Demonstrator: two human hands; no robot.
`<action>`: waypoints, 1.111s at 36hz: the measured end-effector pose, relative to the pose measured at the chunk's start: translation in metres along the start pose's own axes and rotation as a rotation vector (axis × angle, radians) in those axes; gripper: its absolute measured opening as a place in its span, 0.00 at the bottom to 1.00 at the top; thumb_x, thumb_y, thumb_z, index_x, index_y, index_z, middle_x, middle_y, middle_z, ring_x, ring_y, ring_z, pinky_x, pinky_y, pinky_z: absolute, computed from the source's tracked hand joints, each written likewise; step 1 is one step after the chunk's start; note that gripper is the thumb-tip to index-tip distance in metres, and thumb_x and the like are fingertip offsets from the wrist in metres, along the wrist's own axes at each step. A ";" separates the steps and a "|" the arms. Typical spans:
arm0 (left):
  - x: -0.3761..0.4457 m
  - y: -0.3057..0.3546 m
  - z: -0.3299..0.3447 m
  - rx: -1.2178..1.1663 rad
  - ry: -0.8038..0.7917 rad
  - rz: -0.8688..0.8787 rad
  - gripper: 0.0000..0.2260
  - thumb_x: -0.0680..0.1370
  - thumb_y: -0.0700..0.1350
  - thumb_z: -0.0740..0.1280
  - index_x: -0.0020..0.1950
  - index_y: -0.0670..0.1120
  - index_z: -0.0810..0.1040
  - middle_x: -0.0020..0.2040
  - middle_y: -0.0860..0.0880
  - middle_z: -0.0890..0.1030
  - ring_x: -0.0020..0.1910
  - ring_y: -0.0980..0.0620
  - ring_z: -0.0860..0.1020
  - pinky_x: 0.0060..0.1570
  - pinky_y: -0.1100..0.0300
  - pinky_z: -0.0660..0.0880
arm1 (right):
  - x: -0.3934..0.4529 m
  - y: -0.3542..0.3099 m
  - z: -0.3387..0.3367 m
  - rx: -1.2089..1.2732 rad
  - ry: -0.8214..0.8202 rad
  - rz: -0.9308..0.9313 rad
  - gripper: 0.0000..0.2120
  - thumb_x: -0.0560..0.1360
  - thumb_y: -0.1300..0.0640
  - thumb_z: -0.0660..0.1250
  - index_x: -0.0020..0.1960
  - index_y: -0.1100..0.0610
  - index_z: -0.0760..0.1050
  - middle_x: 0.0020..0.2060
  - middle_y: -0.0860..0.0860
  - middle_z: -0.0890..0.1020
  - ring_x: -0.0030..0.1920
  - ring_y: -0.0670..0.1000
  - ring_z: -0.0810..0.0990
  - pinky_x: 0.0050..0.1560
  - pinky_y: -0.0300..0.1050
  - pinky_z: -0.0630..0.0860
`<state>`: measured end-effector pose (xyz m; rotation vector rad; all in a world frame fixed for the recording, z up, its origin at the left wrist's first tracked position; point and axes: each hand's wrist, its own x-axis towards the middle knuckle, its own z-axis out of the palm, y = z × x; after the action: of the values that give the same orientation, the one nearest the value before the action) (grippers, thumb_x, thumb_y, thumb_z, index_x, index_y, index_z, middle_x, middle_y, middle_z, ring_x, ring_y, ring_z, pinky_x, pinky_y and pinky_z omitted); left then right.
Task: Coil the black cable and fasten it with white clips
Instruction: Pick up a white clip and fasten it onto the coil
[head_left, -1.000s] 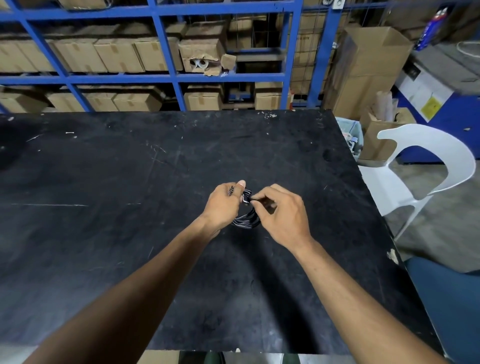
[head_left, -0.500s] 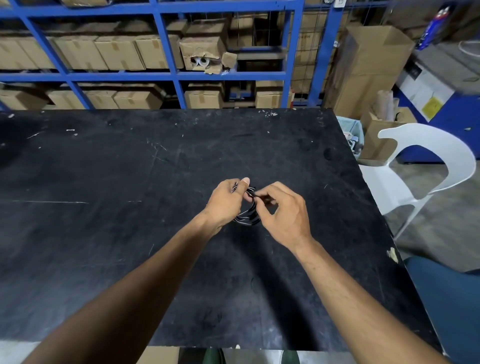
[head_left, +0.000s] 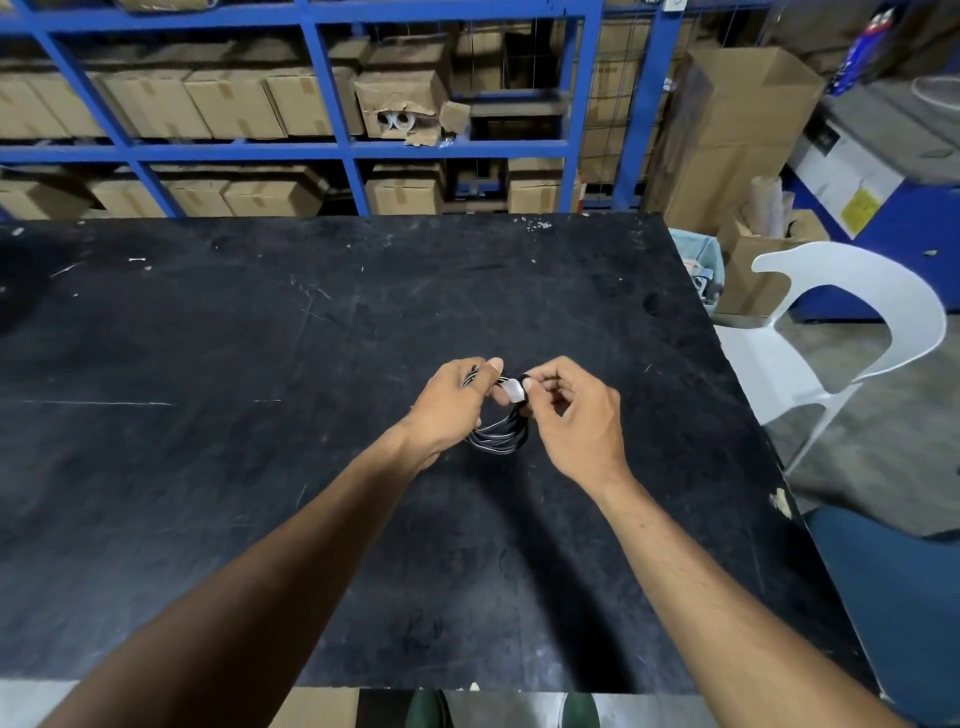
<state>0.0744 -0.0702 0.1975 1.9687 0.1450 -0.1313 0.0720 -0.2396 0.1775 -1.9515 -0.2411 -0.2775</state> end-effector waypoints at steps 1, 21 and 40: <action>0.000 0.001 0.000 -0.005 0.002 0.002 0.21 0.85 0.55 0.59 0.40 0.46 0.81 0.22 0.61 0.75 0.21 0.60 0.67 0.38 0.54 0.72 | 0.000 0.000 0.000 0.007 0.006 0.004 0.05 0.79 0.59 0.71 0.45 0.53 0.80 0.35 0.50 0.85 0.35 0.51 0.85 0.40 0.51 0.82; 0.005 0.019 0.017 -0.427 0.108 -0.067 0.18 0.87 0.49 0.58 0.42 0.45 0.79 0.39 0.46 0.80 0.23 0.59 0.68 0.33 0.59 0.71 | -0.006 -0.016 0.010 0.162 0.242 -0.081 0.05 0.83 0.61 0.67 0.55 0.56 0.82 0.45 0.49 0.89 0.44 0.44 0.90 0.45 0.48 0.87; 0.007 0.029 0.022 -0.338 0.217 -0.110 0.18 0.86 0.53 0.60 0.40 0.49 0.78 0.24 0.59 0.75 0.19 0.60 0.69 0.44 0.50 0.75 | 0.008 -0.022 0.005 0.329 0.222 0.046 0.05 0.78 0.65 0.73 0.50 0.58 0.87 0.42 0.48 0.90 0.44 0.48 0.90 0.48 0.40 0.85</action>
<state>0.0855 -0.1018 0.2141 1.6337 0.3918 0.0352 0.0734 -0.2268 0.1969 -1.5849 -0.0896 -0.3956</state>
